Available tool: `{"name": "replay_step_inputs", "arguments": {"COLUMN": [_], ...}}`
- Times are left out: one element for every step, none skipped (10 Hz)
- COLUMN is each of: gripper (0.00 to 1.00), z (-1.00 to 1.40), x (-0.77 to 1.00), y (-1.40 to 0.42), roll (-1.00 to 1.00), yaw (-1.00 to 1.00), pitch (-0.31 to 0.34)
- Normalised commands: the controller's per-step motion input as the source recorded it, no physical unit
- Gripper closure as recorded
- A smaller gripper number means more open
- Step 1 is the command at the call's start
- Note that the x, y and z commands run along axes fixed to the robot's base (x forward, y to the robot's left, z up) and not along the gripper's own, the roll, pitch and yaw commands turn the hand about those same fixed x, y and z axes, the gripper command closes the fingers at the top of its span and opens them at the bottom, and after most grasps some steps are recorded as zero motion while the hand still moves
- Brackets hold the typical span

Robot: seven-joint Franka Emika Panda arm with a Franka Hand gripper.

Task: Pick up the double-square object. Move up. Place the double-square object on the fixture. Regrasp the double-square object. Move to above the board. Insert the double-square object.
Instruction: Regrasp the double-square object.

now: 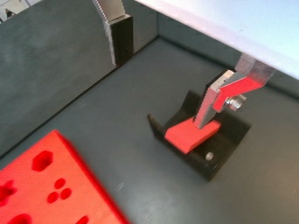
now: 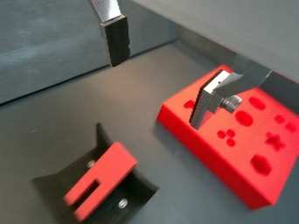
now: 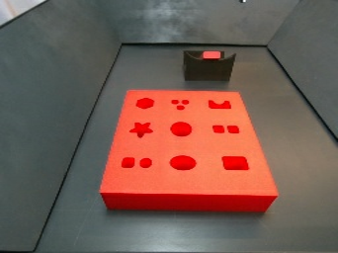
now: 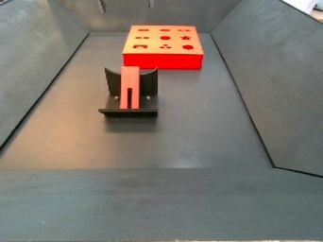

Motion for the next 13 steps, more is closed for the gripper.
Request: {"name": "replay_step_inputs", "arguments": {"gripper": [0.00,0.00,0.00,0.00,0.00,0.00,0.00,0.00,0.00,0.00,0.00,0.00,0.00], "z": [0.00,0.00,0.00,0.01,0.01,0.01,0.00,-0.01,-0.01,-0.01,-0.02,-0.01,-0.01], "x": [-0.03,-0.02,-0.02,-0.02,-0.01,0.00,0.01,0.03,0.04,0.06,0.07,0.09,0.09], "y": [-0.02,-0.02,-0.02,-0.02,-0.02,-0.02,-0.02,-0.02,-0.02,-0.03,-0.03,-0.03,-0.04], "roll": [1.00,1.00,1.00,1.00,1.00,1.00,1.00,1.00,1.00,1.00,1.00,1.00,1.00], "yaw": [0.03,0.03,0.03,0.03,0.03,0.03,0.04,0.04,0.04,0.05,0.05,0.06,0.07], "pitch": [0.007,0.001,0.000,0.002,0.007,0.011,0.017,0.028,0.034,0.051,0.069,0.098,0.119]}}
